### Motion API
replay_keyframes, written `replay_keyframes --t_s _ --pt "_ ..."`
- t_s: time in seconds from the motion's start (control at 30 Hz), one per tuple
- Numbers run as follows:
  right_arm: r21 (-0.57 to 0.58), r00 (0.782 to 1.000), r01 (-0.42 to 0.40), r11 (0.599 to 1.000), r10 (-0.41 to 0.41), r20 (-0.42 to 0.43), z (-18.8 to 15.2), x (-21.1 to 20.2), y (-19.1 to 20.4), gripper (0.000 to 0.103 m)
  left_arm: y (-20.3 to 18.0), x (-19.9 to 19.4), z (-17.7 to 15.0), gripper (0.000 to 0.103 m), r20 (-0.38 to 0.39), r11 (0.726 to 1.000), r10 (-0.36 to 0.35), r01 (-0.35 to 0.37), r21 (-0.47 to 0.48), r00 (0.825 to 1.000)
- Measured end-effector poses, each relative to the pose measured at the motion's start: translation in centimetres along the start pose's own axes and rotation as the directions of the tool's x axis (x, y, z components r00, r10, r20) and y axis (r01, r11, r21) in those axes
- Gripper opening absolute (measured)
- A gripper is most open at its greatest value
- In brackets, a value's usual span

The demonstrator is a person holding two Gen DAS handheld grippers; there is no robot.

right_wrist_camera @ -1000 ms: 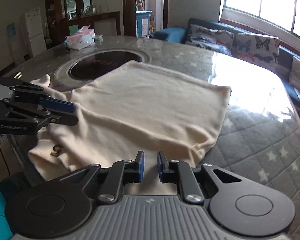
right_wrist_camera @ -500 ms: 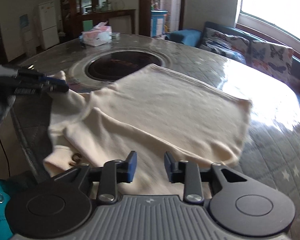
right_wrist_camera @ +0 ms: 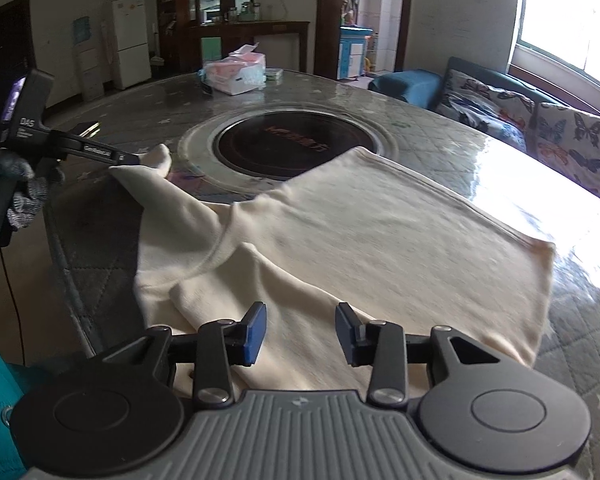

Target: Fold clothes

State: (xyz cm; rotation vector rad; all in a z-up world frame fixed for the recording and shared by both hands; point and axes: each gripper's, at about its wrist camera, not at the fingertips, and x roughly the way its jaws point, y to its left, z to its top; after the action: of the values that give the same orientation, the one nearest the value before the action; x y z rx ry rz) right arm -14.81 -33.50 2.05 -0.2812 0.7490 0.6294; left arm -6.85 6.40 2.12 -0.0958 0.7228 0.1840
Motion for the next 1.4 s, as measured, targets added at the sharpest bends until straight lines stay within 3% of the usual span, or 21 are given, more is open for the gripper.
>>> replay_keyframes --t_s 0.03,0.1,0.17,0.27,0.37,0.47,0.67,0.8,1.03,1.3,1.4 --pt "-0.008 1.000 -0.008 1.000 0.008 -0.002 0.2 0.3 0.3 0.039 0.0 0.0 0.1 0.042 0.001 1.000 -0.015 0.015 -0.001 1.000" --pt "-0.016 1.000 -0.018 1.000 0.018 -0.003 0.4 0.7 0.7 0.039 0.0 -0.1 0.2 0.021 0.004 0.999 -0.046 0.046 -0.001 0.999" --pt "-0.019 1.000 -0.026 0.999 0.026 -0.003 0.5 0.9 1.0 0.039 -0.1 -0.3 0.2 0.010 0.015 0.997 -0.077 0.077 0.003 0.997" --pt "-0.020 0.999 -0.032 0.999 0.032 0.000 0.8 1.4 1.4 0.039 0.2 -0.8 0.9 0.009 0.084 0.998 -0.063 0.063 -0.001 0.994" --pt "-0.027 0.999 -0.040 0.999 0.040 0.003 1.2 1.7 1.7 0.039 0.8 -2.3 2.2 0.008 0.179 0.996 -0.071 0.080 -0.041 0.981" --pt "-0.023 0.998 -0.055 0.998 0.055 0.009 1.4 2.2 2.1 0.039 0.8 -3.7 2.7 0.008 0.252 0.989 -0.121 0.138 -0.049 0.960" --pt "-0.024 0.997 -0.074 0.997 0.074 -0.013 1.3 3.7 2.6 0.040 -0.2 -6.1 3.6 0.008 0.300 0.962 -0.251 0.273 -0.032 0.920" --pt "-0.022 0.998 -0.068 0.997 0.069 0.006 1.5 2.9 2.3 0.039 -2.2 -8.9 4.7 0.009 0.326 0.925 -0.361 0.380 0.004 0.874" --pt "0.049 0.999 -0.017 0.999 0.014 0.043 0.4 0.2 0.4 0.039 -9.3 -13.1 4.9 0.009 0.310 0.822 -0.567 0.550 0.149 0.763" --pt "0.211 0.991 0.108 0.971 -0.121 0.051 -3.3 -3.6 -4.0 0.039 -19.7 -12.3 2.1 0.009 0.147 0.673 -0.735 0.688 0.271 0.662" --pt "0.270 0.985 0.148 0.952 -0.166 0.045 -4.7 -4.8 -5.6 0.039 -22.6 -11.2 0.6 0.013 0.061 0.634 -0.760 0.717 0.291 0.647"
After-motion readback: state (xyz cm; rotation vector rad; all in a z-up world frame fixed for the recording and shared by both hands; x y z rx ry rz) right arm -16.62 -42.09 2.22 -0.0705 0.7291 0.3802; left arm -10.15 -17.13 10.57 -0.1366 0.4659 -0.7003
